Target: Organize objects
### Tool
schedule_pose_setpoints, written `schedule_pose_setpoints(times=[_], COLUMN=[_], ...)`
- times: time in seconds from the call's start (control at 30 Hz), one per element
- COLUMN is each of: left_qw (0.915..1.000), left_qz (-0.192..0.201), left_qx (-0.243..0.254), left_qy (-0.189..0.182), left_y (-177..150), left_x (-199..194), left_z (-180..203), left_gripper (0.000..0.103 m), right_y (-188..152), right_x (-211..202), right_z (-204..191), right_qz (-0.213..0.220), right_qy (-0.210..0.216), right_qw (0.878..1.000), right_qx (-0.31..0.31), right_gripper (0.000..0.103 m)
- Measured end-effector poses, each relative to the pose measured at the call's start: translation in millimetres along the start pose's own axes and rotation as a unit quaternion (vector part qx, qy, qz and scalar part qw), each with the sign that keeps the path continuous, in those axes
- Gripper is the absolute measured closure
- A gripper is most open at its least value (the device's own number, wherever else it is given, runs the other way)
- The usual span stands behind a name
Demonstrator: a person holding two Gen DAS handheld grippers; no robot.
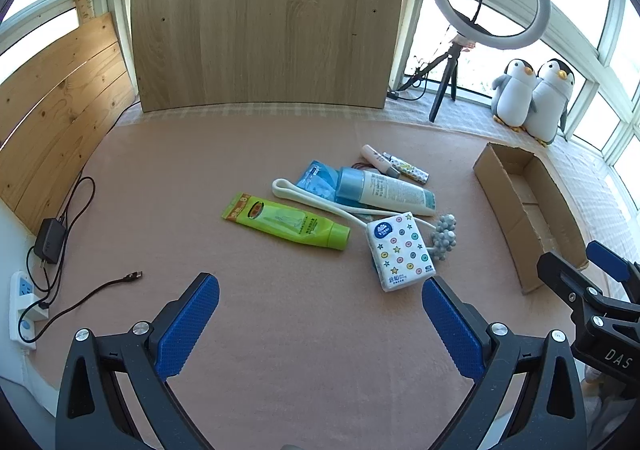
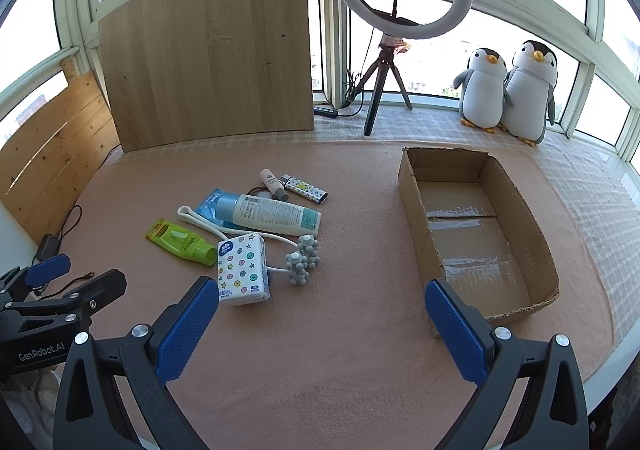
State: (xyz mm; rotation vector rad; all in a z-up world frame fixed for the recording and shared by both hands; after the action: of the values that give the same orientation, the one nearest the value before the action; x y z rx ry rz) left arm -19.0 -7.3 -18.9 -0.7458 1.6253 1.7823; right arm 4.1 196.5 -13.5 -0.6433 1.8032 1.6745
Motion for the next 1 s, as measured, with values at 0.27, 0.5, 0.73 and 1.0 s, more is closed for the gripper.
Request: schedule_pose_setpoints(times=[0.27,0.5,0.73,1.0], left_qw=[1.0000,0.9998,0.9990,0.9970], left_qz=[0.000,-0.015,-0.035,-0.063], left_qx=[0.000,0.005,0.014,-0.011], left_qy=[-0.009,-0.014,-0.024,-0.043], left_y=[10,23,31,50], left_x=[14,41,77,125], left_z=[0,6,20,27], left_gripper=[0.000,0.001,0.002,0.024], right_y=[-2,-2,-6,-13], right_x=[8,13,14,15], right_z=[4,9,14,24], right_qz=[-0.012,-0.021,-0.024,-0.032], right_qy=[0.007,0.010,0.002,-0.012], right_qw=[1.000,1.000,1.000,0.999], right_qx=[0.001,0.006,0.009,0.013], right_gripper=[0.001,0.001,0.002,0.002])
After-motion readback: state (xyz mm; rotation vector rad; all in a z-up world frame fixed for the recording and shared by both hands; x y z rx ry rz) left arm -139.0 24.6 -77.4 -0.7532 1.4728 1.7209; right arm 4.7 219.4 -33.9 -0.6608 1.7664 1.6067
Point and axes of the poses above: each gripper's, at about its wrist camera, not at the fingertips, and x roughly the way its jaws point, z to its right, y to its top, the point moved 1 cm from there along x, roughly the way its jaws point, and after that the axes turned 4 degrees about z, right-handed, at the moved point
